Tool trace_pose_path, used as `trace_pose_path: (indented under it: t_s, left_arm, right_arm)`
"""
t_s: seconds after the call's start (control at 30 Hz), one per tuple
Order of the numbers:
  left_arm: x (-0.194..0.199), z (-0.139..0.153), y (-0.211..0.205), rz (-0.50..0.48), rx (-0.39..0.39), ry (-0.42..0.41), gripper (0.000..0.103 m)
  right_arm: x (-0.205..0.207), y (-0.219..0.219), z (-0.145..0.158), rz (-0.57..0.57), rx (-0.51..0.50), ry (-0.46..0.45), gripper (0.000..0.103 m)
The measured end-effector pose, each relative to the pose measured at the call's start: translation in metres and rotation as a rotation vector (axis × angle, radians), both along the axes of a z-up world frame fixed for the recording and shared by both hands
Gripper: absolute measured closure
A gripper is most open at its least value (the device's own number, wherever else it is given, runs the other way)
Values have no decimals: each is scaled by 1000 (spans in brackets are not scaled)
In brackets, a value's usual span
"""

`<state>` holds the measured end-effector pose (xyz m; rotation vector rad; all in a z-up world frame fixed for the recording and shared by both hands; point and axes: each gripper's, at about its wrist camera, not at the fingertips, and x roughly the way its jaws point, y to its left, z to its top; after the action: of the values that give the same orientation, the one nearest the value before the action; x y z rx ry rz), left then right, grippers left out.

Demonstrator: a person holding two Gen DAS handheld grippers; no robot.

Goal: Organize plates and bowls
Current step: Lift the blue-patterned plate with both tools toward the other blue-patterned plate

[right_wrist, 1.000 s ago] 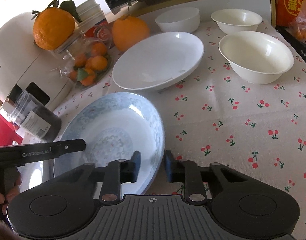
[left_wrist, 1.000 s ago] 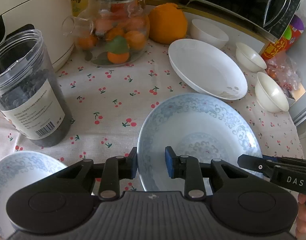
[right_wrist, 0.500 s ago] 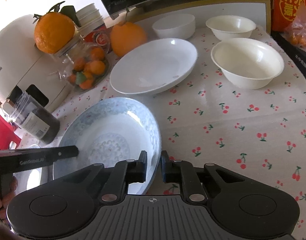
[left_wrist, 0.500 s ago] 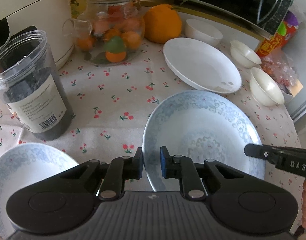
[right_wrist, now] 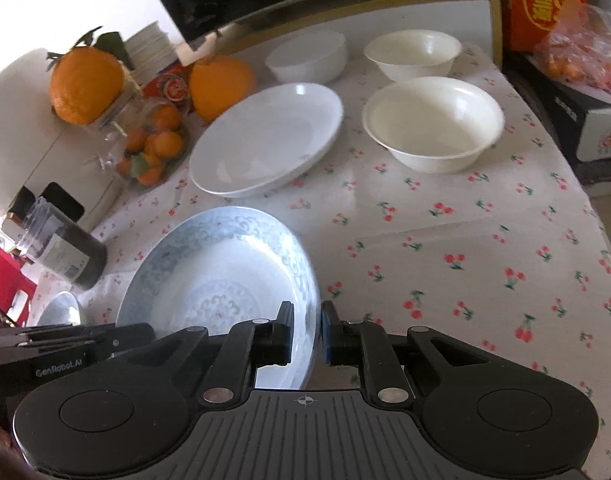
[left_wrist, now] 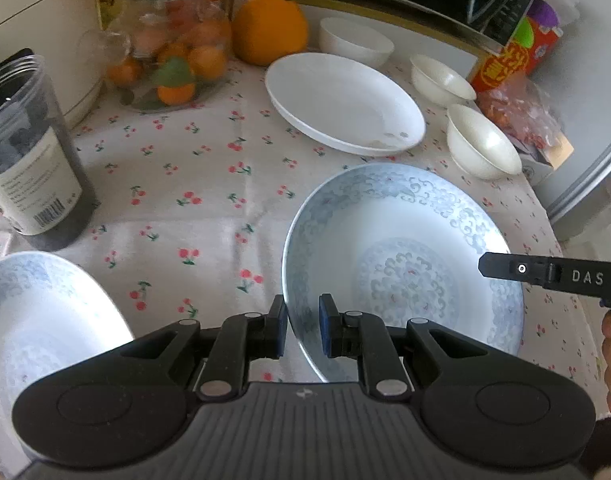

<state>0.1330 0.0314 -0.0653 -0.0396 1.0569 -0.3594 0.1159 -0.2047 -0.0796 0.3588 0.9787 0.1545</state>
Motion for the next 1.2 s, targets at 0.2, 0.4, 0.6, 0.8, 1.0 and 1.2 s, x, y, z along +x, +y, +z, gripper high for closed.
trace_pose_path:
  t_s: [0.2,0.4,0.6,0.8,1.0,1.2]
  left_arm:
    - [-3,-6,-10,-27,18,19,89]
    - [-5,-5,-17,-51,59,-8,89]
    - [-5,-5,-17,-50,59,-7,89]
    - [-4,-5,-15,-48,45,8,89]
    - [-2,-3,-14,-58,52,11,76]
    - [-8,13,-8,-74,62,-54,31]
  right_arm:
    - [2,-8,-8,-26,-13,37,89]
    - [2,-3,-11,-17,-54,42,89]
    - [3,-3,-11,-17,-53,46,89]
    - [4,-4,-11,-22,-49,56,89]
    - [3,-1,-6,-22,-69,40,85]
    - [0,-3,8,-46,-36,-3,34]
